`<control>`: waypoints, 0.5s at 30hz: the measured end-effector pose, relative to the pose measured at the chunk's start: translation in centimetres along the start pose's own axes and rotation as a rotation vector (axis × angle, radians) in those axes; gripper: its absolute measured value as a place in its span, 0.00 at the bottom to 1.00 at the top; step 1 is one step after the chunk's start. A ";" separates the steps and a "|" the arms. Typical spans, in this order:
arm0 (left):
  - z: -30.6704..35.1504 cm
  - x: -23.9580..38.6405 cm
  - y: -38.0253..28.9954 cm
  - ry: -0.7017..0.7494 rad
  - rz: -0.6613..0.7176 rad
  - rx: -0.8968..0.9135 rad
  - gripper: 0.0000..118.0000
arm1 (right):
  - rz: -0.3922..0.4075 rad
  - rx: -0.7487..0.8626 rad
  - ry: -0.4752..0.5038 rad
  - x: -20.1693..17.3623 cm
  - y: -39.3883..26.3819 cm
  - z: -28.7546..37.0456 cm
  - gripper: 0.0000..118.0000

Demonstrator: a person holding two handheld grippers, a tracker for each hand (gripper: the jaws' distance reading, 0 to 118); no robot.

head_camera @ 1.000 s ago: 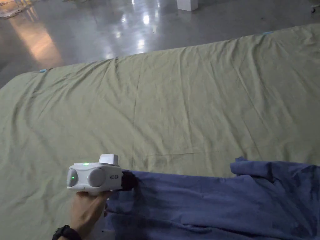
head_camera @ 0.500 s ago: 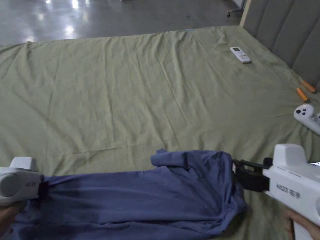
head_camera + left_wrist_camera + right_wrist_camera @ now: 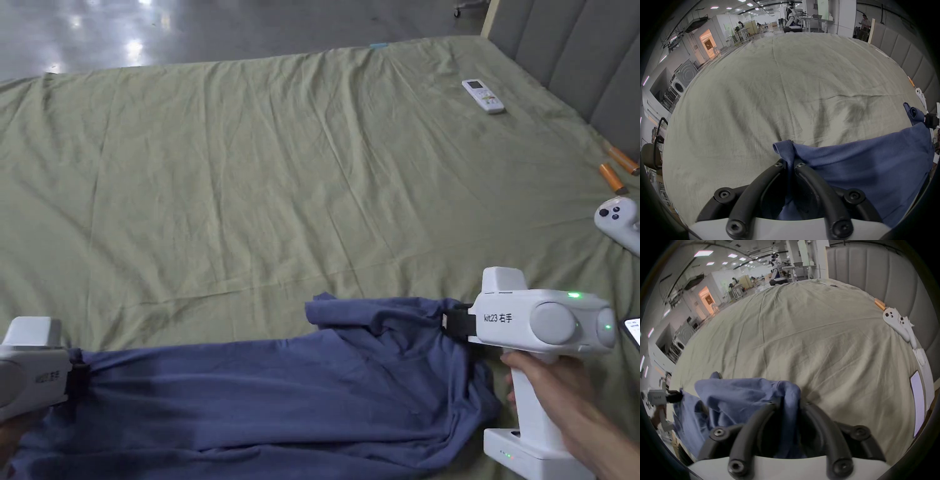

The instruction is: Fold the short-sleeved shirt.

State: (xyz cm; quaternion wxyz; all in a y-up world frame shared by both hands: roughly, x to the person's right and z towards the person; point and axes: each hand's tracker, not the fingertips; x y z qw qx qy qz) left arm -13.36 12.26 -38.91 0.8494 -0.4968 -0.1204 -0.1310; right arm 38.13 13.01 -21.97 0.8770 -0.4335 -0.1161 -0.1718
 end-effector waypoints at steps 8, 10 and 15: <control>11.0 -3.4 -1.0 -0.148 0.168 0.288 0.05 | 0.029 0.190 0.102 -1.1 1.1 8.4 0.08; 15.7 -4.4 -1.5 -0.168 0.185 0.389 0.04 | 0.034 0.266 0.131 -1.8 1.7 11.7 0.08; 28.0 -7.3 -1.9 -0.183 0.232 0.660 0.04 | 0.083 0.438 0.190 -4.2 4.4 20.2 0.08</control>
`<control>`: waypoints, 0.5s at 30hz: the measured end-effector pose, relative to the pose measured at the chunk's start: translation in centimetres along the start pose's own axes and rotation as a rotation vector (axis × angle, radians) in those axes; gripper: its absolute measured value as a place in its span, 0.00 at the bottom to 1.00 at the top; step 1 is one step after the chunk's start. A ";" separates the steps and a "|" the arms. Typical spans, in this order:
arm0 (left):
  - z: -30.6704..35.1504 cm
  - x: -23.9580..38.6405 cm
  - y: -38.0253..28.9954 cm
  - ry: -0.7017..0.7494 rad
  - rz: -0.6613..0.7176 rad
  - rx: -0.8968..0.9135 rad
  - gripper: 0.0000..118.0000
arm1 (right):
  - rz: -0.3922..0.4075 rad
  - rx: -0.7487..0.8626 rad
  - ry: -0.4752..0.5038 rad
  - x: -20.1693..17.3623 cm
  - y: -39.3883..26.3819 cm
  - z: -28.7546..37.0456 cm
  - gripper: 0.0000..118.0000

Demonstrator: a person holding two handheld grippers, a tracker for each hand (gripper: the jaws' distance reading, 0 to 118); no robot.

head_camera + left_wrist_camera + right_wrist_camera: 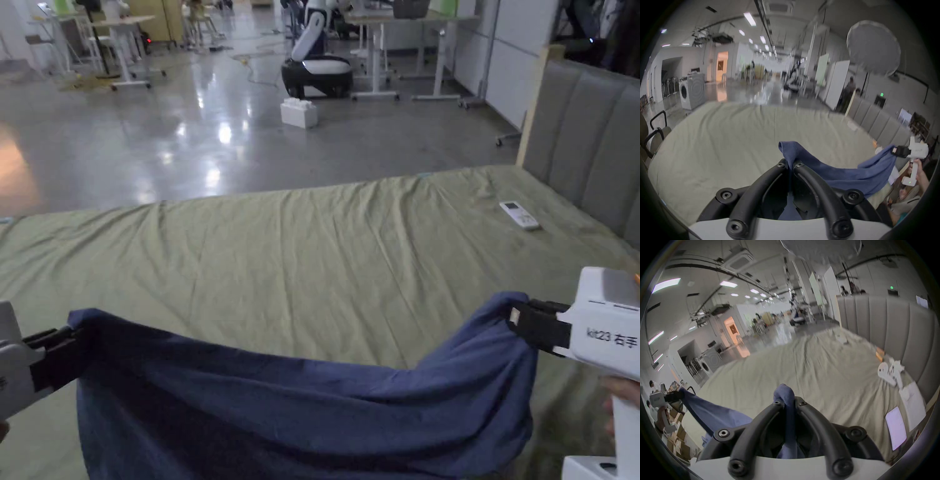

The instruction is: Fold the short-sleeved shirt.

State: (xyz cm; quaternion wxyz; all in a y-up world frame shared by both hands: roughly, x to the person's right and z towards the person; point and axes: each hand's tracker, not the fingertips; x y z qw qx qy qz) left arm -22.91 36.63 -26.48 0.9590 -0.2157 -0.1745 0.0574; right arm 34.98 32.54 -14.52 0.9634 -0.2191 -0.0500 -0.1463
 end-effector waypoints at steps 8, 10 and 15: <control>11.5 0.6 12.4 0.015 -0.050 0.365 0.04 | 0.080 0.290 0.043 -5.4 12.7 8.8 0.08; 12.9 0.7 15.0 0.026 -0.048 0.431 0.04 | 0.098 0.330 0.038 -6.2 16.0 9.9 0.08; 15.7 1.0 19.7 0.052 -0.049 0.565 0.04 | 0.110 0.415 0.009 -7.8 22.4 12.2 0.08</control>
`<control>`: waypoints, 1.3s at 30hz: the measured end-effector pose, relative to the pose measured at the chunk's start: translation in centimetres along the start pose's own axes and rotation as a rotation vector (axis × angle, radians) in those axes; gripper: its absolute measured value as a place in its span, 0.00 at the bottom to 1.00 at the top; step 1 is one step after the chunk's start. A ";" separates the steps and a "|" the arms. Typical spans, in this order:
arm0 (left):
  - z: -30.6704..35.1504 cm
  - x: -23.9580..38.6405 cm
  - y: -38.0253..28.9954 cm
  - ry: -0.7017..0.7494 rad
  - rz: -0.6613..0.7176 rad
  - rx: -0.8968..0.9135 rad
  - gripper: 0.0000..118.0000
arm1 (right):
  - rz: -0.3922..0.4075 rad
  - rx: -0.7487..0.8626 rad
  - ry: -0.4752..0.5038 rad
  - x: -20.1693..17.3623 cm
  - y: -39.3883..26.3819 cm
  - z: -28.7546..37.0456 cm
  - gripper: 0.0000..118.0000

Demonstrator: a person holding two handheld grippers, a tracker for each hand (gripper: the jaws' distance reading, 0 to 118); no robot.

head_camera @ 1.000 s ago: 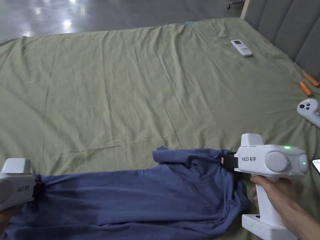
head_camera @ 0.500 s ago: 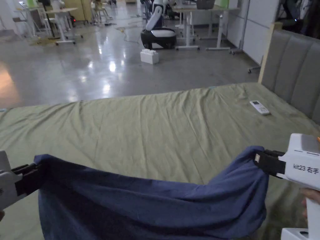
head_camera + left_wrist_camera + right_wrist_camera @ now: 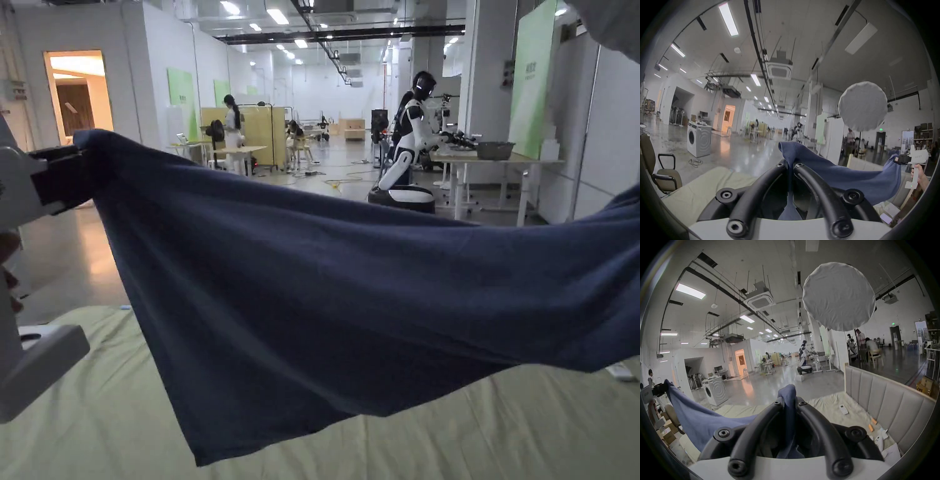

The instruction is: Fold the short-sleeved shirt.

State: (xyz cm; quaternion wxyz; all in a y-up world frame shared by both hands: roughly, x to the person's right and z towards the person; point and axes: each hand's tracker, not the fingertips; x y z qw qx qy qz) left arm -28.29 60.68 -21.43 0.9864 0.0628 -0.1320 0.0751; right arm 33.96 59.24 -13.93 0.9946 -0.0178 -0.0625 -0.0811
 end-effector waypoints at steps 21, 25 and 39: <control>-4.7 0.6 1.2 0.036 -0.044 0.030 0.04 | 0.156 0.075 -0.029 -1.5 2.8 -4.9 0.08; -7.8 0.2 -1.2 0.056 -0.039 -0.030 0.04 | 0.203 0.079 -0.073 -2.5 1.0 -8.0 0.08; -17.5 -1.0 -10.9 0.080 -0.120 -0.168 0.04 | 0.228 -0.046 -0.127 -2.8 -7.6 -19.2 0.08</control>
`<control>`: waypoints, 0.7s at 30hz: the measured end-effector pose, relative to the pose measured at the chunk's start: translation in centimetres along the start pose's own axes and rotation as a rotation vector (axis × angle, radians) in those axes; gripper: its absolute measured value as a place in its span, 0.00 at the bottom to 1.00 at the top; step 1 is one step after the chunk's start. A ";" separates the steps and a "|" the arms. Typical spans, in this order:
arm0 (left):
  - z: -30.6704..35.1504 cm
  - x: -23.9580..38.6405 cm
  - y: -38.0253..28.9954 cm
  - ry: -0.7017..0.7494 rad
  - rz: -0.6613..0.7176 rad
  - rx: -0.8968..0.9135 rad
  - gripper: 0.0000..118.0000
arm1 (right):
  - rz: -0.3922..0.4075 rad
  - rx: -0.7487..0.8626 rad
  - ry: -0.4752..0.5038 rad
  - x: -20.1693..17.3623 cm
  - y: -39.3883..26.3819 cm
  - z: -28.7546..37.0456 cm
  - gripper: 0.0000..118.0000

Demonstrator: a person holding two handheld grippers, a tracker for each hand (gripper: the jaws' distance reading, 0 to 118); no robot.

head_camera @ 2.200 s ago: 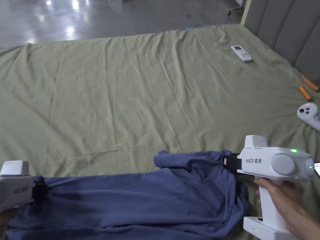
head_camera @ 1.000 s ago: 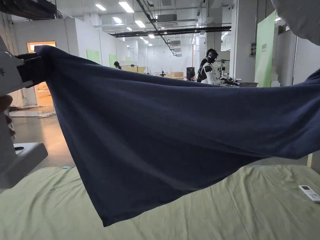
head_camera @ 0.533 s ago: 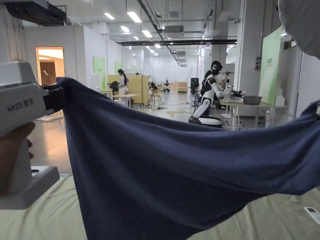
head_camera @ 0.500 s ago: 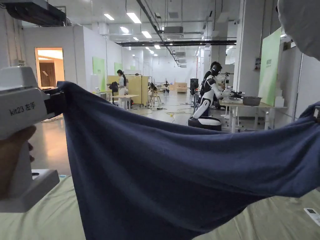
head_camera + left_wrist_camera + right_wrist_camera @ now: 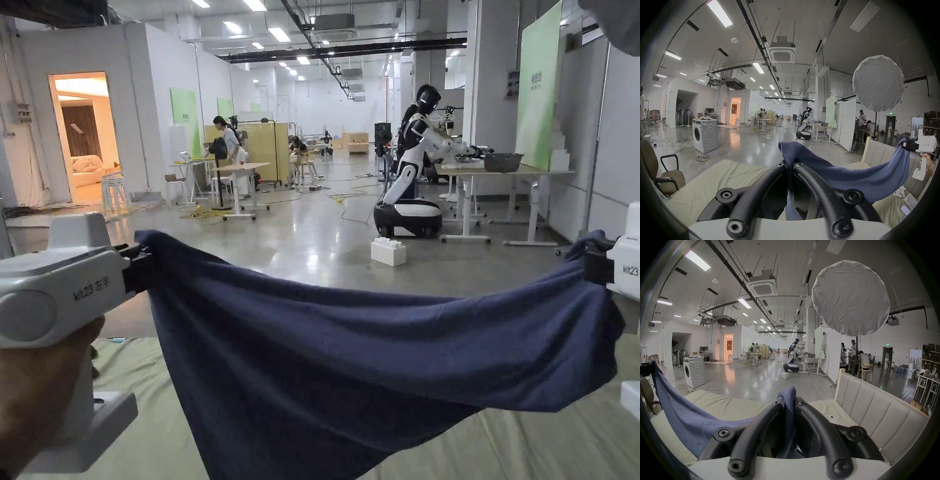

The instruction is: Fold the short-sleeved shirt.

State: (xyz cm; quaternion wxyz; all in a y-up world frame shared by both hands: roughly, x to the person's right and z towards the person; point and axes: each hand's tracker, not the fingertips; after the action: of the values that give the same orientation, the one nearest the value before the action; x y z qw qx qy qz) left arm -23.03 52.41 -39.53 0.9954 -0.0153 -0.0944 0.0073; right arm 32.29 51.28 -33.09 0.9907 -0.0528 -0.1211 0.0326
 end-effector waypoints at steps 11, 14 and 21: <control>1.4 0.2 -10.7 -0.070 -0.005 -0.110 0.04 | -0.110 -0.163 0.047 -0.3 -11.2 -0.5 0.08; 4.3 -0.2 -17.0 -0.138 0.097 -0.245 0.04 | -0.198 -0.264 0.039 0.1 -17.5 2.1 0.08; 12.6 -1.1 -31.5 -0.191 0.175 -0.478 0.04 | -0.322 -0.564 0.042 0.4 -32.5 8.3 0.08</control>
State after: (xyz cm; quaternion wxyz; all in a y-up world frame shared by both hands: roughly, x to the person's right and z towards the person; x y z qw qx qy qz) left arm -26.15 21.29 -26.40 0.9457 -0.2572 -0.1854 0.0721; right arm 32.34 19.90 -21.36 0.9317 -0.3060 -0.1119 -0.1607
